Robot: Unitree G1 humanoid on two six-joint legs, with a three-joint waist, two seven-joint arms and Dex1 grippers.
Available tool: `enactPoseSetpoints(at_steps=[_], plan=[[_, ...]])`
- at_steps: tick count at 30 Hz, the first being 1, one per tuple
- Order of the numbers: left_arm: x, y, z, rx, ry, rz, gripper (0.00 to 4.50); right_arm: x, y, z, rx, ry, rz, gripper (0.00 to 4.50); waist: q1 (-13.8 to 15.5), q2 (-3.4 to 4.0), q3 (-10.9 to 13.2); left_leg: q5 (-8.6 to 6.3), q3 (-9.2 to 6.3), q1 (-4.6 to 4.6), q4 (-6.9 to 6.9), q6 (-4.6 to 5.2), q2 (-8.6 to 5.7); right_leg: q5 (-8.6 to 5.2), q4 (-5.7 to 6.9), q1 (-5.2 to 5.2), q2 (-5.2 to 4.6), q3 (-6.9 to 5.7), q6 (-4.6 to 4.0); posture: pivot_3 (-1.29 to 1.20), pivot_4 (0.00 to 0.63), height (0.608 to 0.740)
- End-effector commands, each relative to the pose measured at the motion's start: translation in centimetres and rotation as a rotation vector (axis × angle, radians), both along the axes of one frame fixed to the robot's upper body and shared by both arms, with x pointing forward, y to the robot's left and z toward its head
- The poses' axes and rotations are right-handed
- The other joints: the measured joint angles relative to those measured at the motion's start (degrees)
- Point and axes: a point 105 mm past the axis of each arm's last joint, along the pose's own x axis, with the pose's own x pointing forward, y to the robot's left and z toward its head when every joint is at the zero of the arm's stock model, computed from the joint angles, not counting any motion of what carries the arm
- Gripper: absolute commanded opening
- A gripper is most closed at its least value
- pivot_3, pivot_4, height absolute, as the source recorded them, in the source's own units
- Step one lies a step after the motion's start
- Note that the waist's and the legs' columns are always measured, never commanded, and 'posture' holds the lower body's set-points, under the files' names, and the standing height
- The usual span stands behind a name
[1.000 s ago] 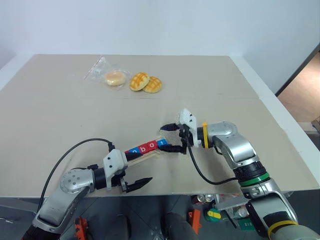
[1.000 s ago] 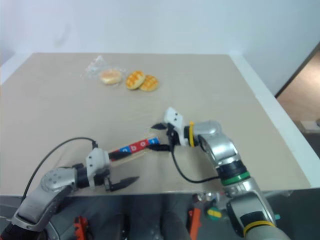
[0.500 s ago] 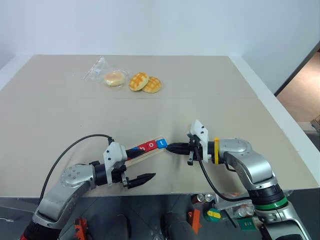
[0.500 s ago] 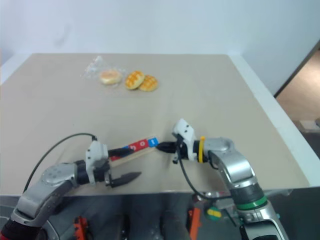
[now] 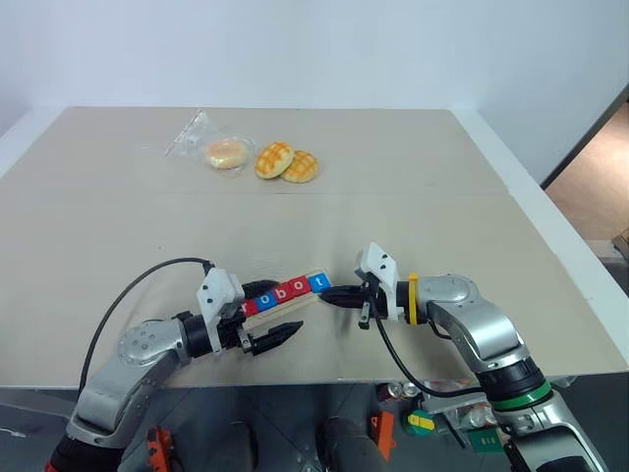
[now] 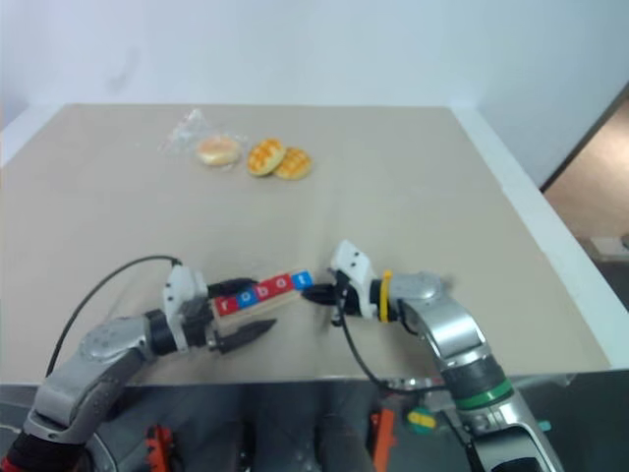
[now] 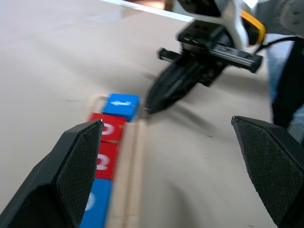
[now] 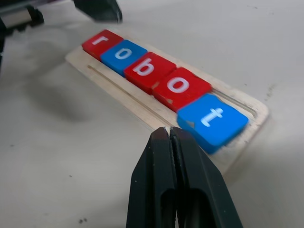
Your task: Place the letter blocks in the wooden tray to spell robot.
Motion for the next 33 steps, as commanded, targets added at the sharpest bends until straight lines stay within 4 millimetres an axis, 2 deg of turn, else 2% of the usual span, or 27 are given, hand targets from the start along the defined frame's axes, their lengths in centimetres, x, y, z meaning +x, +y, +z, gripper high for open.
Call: enactPoseSetpoints(at_steps=[1,8,33], plan=[[0.2,-0.2,1.3,0.014,-0.110,0.020,4.50,0.6,0.5,1.1,0.008,-0.054,0.017,0.04,0.0,0.00,0.0,0.00,0.00,0.00,0.00,0.00,0.00,0.00,0.00,0.00,0.00,0.00,0.00,0.00,0.150,0.740],[0.4,-0.2,1.2,0.034,-0.145,0.033,4.50,1.2,0.8,1.0,0.000,-0.070,0.017,0.04,0.1,0.00,0.0,0.00,0.01,0.00,-0.01,0.00,0.00,-0.01,0.00,0.00,0.00,0.01,0.01,0.00,0.150,0.740],[0.4,-0.2,0.6,0.061,-0.145,0.020,4.50,1.3,1.9,1.2,0.001,-0.085,0.041,0.04,0.0,0.00,0.0,0.00,0.01,0.00,-0.01,0.00,0.00,0.00,0.00,0.00,0.00,0.00,0.00,0.00,0.150,0.740]])
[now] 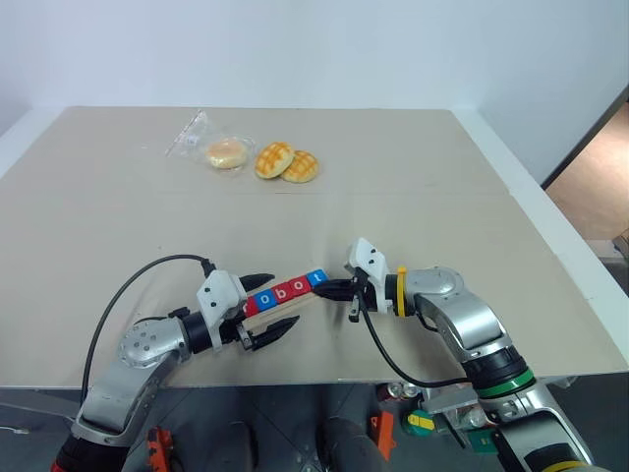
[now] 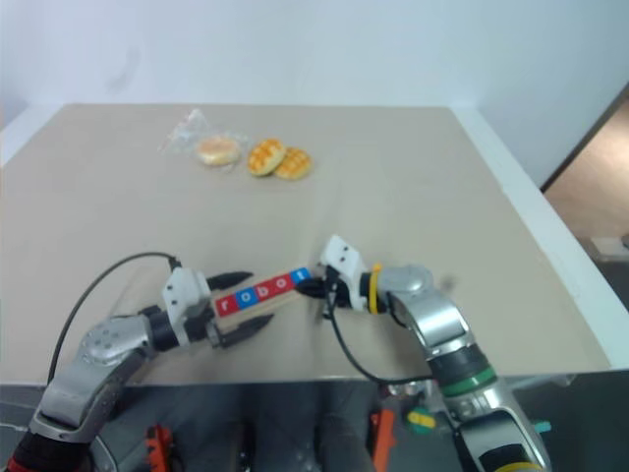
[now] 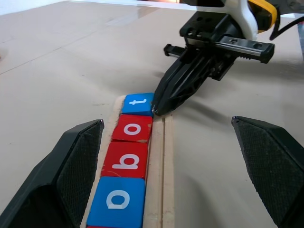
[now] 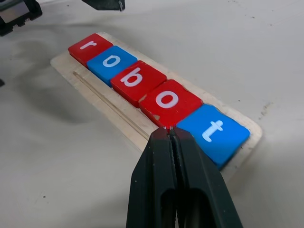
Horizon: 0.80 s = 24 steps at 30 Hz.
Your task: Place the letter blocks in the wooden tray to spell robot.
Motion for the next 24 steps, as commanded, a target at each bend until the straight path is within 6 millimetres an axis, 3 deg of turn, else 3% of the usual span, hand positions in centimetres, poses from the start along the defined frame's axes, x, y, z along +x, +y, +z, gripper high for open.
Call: enactPoseSetpoints(at_steps=[1,12,16,17,19,24], plan=[[-0.1,-0.2,0.8,-0.004,-0.041,-0.011,4.50,0.3,0.4,1.0,0.010,-0.041,0.012,0.04,0.0,0.00,0.0,0.00,0.00,0.00,0.00,0.00,0.00,0.00,0.00,0.00,0.00,0.00,0.00,0.00,0.150,0.740],[-0.1,0.1,0.8,-0.010,-0.043,0.006,4.50,0.4,0.3,1.5,0.014,-0.057,0.017,0.04,0.0,0.00,0.0,0.00,0.00,0.00,0.00,0.00,0.00,0.00,0.00,0.00,0.00,0.00,0.00,0.00,0.150,0.740],[1.2,3.0,2.0,-0.042,-0.063,0.134,4.50,0.5,-1.3,4.4,0.097,-0.099,-0.032,0.04,0.0,0.01,0.0,0.00,0.00,-0.01,0.00,0.00,0.01,0.00,0.00,-0.02,0.00,0.00,0.00,0.00,0.150,0.740],[1.6,4.1,2.2,-0.043,-0.067,0.176,4.50,0.3,-2.2,4.9,0.115,-0.101,-0.051,0.54,0.0,0.01,0.0,0.00,-0.01,-0.02,0.00,0.00,0.02,0.01,0.00,-0.03,0.00,-0.01,-0.01,0.00,0.150,0.740],[2.1,5.7,2.2,-0.026,-0.076,0.232,4.50,0.0,-3.7,5.4,0.133,-0.096,-0.078,1.12,0.0,0.00,0.0,0.00,-0.03,-0.02,0.00,0.00,0.01,0.00,0.00,-0.02,0.00,-0.04,-0.01,0.00,0.150,0.740],[2.8,9.0,1.1,0.033,-0.060,0.356,4.50,-0.4,-6.8,5.3,0.147,-0.081,-0.144,2.87,0.0,0.00,0.0,-0.01,-0.01,-0.02,-0.01,0.00,-0.03,-0.06,-0.03,0.03,-0.07,-0.03,0.04,0.00,0.150,0.740]])
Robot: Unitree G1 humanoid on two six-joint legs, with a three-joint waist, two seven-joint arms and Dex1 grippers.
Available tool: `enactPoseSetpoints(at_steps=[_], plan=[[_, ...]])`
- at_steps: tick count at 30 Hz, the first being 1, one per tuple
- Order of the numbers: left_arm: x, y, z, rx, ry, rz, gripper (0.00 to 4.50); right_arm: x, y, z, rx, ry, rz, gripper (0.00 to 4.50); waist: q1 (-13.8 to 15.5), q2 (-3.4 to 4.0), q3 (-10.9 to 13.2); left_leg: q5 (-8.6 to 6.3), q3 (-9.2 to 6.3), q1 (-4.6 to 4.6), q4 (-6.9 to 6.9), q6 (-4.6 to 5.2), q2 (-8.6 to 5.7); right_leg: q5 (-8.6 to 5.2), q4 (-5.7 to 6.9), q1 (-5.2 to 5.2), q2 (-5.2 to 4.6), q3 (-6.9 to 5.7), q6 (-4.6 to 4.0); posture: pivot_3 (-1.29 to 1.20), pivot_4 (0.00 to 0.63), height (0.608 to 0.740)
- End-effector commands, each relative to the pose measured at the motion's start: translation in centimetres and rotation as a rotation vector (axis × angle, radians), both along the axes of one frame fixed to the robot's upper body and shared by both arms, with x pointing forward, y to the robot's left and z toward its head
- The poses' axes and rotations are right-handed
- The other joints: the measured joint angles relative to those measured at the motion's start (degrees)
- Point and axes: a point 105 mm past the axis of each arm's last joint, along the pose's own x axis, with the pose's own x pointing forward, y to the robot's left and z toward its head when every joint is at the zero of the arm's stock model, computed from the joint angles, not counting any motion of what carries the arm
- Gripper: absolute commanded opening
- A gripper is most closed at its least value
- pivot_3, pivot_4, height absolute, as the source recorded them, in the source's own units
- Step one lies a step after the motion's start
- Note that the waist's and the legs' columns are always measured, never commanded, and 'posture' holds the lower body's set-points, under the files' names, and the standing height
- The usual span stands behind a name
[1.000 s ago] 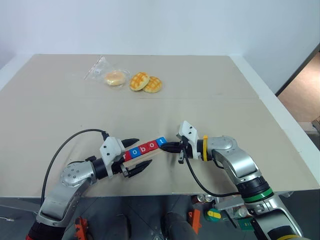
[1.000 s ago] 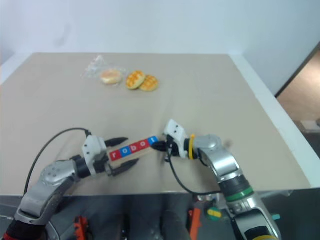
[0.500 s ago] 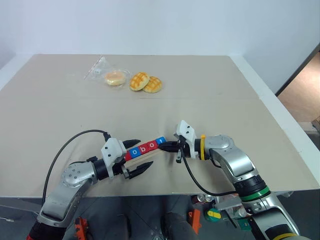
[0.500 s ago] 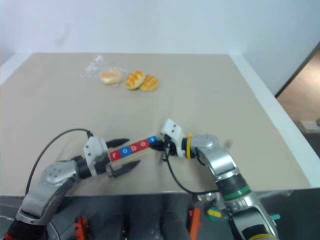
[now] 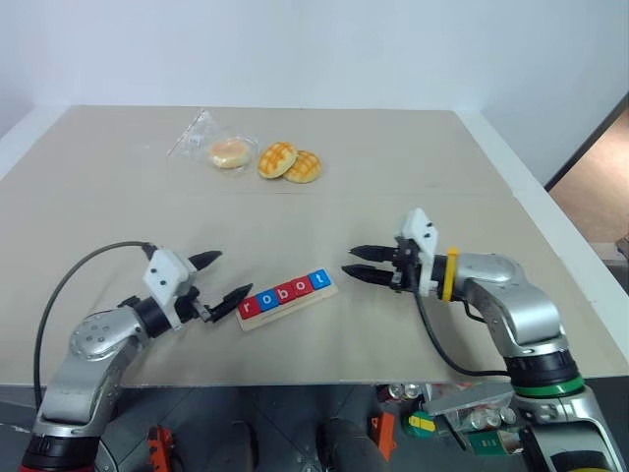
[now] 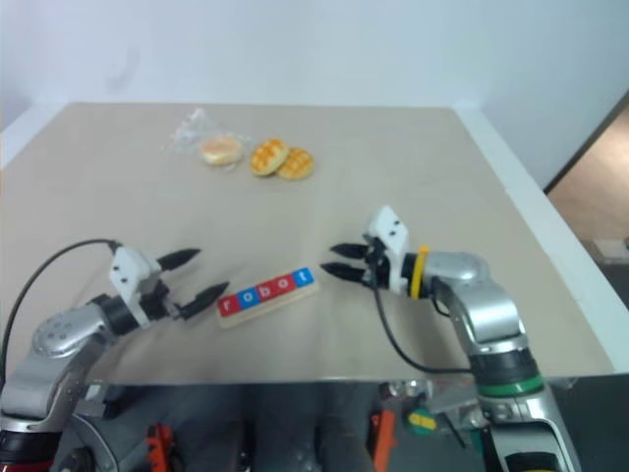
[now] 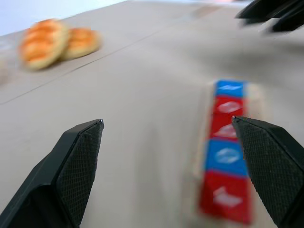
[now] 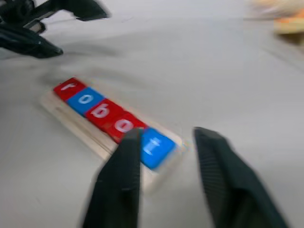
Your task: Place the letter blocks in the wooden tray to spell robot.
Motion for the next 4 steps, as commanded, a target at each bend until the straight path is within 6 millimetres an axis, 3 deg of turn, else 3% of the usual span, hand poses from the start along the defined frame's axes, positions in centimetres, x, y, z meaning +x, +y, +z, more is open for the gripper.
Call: enactPoseSetpoints(at_steps=[1,4], plan=[[0.4,2.5,-0.4,0.064,-0.017,0.104,4.50,-0.4,-1.7,0.9,0.014,-0.040,-0.016,3.25,0.0,0.00,0.0,0.00,0.03,0.00,0.00,0.00,-0.01,0.00,0.00,-0.01,-0.02,0.02,0.01,0.00,0.150,0.740],[0.9,5.1,-0.8,0.110,-0.014,0.193,4.50,0.4,-3.5,0.8,0.021,-0.041,-0.093,4.29,-0.1,0.00,0.0,0.00,0.05,0.01,0.00,0.00,0.01,0.03,0.00,-0.05,-0.01,0.02,-0.03,0.00,0.150,0.740]])
